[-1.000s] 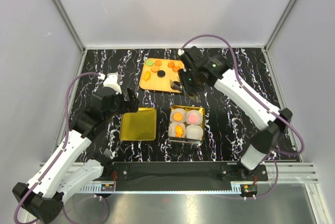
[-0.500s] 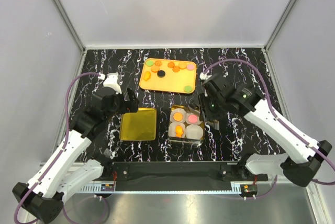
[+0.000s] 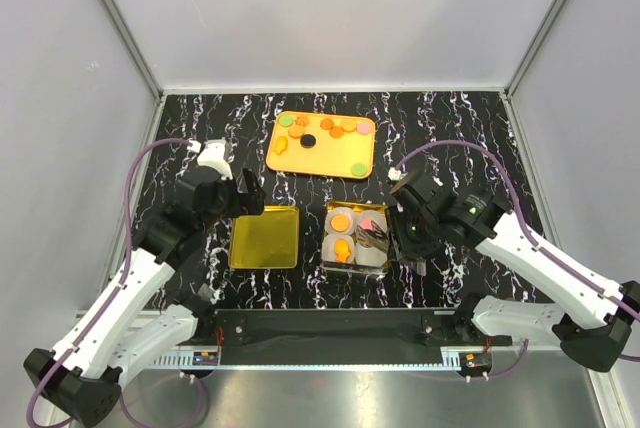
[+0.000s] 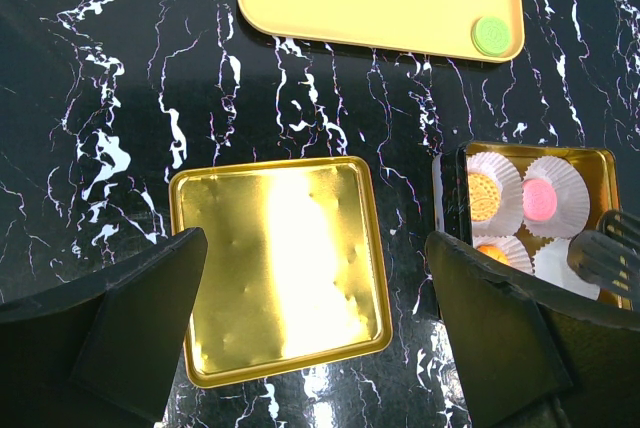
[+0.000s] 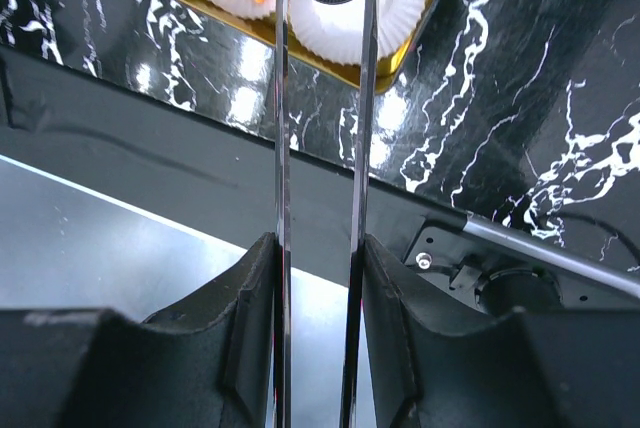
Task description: Pack the cookies
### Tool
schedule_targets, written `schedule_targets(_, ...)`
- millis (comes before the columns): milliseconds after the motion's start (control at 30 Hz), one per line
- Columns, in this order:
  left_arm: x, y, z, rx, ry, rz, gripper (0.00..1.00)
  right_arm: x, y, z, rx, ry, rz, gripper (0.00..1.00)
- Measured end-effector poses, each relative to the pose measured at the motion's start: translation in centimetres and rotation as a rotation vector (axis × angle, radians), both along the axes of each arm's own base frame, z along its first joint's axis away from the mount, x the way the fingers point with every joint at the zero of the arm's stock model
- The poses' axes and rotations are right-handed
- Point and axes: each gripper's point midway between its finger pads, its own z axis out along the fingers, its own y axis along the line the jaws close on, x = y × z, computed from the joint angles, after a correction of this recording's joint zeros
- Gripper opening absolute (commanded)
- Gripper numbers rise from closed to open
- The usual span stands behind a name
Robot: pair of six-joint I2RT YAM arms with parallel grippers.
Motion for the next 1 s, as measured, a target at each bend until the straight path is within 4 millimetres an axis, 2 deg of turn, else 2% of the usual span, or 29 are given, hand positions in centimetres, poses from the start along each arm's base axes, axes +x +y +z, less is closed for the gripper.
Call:
schedule_targets(600,0.1,0.0,-0.2,0.004,0.008,0.0,0.99,-2.0,-0.9,-2.4,-0.022,0.072,0.001,0.39)
schedule_targets(1000,0.1,0.0,-0.2,0.004,0.008,0.0,0.99,-2.0,-0.7,-2.8,-0.026,0.078,0.006,0.47)
